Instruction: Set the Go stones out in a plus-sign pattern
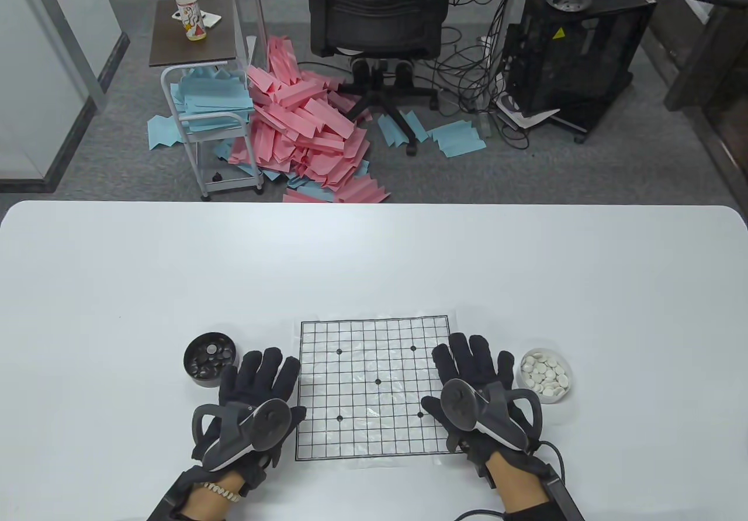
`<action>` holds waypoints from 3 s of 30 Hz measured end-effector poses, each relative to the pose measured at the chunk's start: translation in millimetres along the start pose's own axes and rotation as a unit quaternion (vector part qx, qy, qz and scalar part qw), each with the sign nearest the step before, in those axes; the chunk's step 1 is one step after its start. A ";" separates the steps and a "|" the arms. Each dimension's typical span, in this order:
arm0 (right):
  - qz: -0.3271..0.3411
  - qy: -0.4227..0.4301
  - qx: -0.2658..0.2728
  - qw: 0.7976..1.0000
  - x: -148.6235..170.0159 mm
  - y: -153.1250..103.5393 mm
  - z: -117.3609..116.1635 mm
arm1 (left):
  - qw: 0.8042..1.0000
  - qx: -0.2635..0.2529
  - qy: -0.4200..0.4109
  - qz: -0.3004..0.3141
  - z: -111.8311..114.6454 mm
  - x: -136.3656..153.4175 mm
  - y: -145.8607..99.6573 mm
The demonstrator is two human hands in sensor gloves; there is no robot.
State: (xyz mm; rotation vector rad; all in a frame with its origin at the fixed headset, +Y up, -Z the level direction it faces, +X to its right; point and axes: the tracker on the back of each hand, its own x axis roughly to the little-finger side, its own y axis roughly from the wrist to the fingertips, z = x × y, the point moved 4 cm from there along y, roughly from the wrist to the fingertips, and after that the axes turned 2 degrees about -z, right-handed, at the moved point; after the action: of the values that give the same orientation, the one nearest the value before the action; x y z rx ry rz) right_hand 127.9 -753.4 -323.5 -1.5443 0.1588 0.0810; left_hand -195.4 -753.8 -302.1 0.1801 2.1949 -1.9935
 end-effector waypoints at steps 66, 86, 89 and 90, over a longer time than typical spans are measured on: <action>-0.003 0.009 -0.017 1.000 5.6 1.3 -0.3 | 0.952 0.093 0.145 -0.253 2.9 123.0 80.0; 0.001 0.011 -0.014 1.000 6.1 0.8 -0.5 | 0.984 0.179 0.014 0.009 7.0 -90.1 122.2; 0.003 0.010 -0.014 1.000 5.4 0.7 -0.7 | 0.979 0.202 0.014 0.007 23.1 -107.1 126.2; 0.004 0.010 -0.014 1.000 5.1 0.7 -0.8 | 0.977 0.214 0.014 0.007 29.3 -112.1 127.7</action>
State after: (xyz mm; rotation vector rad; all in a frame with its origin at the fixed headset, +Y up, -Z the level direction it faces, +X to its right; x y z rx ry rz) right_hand 132.8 -754.5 -325.0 -1.5730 0.1799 0.0748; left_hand -58.6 -767.6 -406.0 0.2759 1.7410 -2.4420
